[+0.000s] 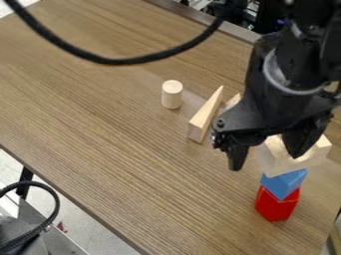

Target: Picked the an arch from right side to the left side on the cylinder

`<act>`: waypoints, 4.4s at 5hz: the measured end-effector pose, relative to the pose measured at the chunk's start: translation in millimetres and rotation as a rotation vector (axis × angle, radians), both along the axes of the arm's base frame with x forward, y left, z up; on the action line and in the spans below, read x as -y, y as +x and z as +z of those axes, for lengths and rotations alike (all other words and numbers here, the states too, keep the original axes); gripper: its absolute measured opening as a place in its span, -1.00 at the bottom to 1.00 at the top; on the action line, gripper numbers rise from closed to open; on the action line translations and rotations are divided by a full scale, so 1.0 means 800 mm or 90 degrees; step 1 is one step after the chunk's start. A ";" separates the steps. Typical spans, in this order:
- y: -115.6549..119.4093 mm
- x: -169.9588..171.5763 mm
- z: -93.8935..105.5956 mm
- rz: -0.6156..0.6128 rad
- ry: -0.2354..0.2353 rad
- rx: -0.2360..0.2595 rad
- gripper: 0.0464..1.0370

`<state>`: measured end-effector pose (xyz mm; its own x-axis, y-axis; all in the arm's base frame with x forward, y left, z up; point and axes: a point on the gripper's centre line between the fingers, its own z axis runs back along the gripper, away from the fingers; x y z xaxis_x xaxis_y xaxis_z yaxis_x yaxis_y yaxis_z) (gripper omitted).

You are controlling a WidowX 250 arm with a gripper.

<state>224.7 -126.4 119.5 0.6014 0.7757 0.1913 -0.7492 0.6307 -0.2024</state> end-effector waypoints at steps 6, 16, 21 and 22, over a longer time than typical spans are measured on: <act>0.018 0.009 -0.012 0.039 -0.046 0.041 -0.45; 0.102 -0.237 0.006 0.125 0.021 0.026 -0.45; 0.118 -0.224 -0.036 -0.249 -0.022 -0.117 -0.45; 0.126 -0.239 -0.052 -0.252 -0.016 -0.127 -0.45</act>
<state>325.3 64.6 77.8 0.8759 0.4818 0.0250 -0.4775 0.8732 -0.0971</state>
